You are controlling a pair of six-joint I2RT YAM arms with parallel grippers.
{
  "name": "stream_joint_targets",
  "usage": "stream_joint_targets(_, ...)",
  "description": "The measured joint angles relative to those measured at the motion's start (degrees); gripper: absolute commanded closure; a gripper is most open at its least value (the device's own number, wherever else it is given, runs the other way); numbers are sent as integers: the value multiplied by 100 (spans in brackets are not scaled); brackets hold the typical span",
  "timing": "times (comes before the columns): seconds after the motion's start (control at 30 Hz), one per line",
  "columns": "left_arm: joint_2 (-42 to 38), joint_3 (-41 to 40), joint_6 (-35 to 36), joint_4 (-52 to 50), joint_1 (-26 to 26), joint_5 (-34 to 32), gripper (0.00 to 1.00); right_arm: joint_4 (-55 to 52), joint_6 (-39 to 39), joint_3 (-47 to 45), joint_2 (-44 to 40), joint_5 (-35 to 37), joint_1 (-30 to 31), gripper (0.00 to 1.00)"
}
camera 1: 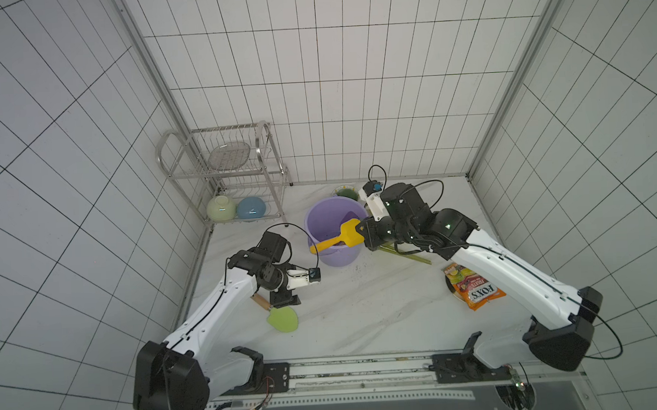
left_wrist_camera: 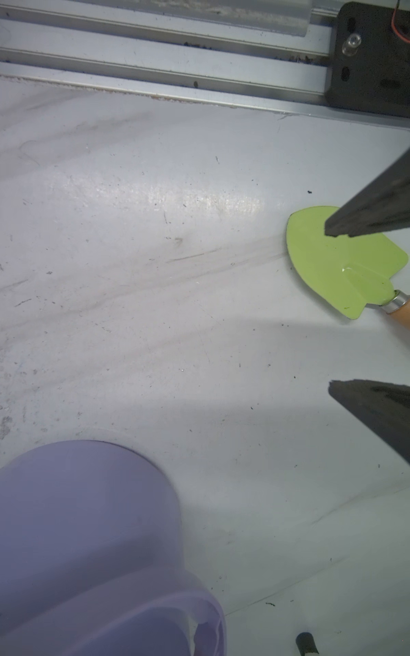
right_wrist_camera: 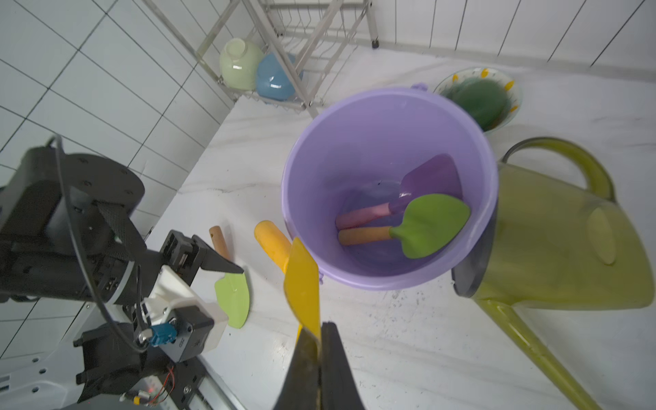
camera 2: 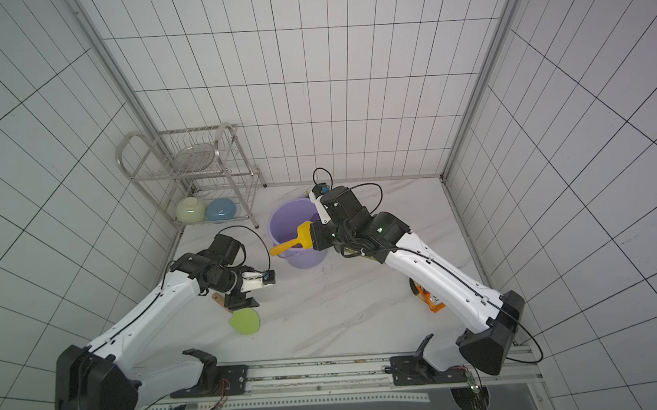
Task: Organize the gardening tools
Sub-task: Place the gardening tool in the container.
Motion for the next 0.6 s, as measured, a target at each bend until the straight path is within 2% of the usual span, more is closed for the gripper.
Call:
stream_joint_targets(0.33,-39,-105,85,-70,0,-256,36,-579,-411,1117,352,973,-238,100)
stream_joint_targets(0.6,-81,-321,111,-61,0,-562,37,-772,-669,1416,1246,1027,-378,100)
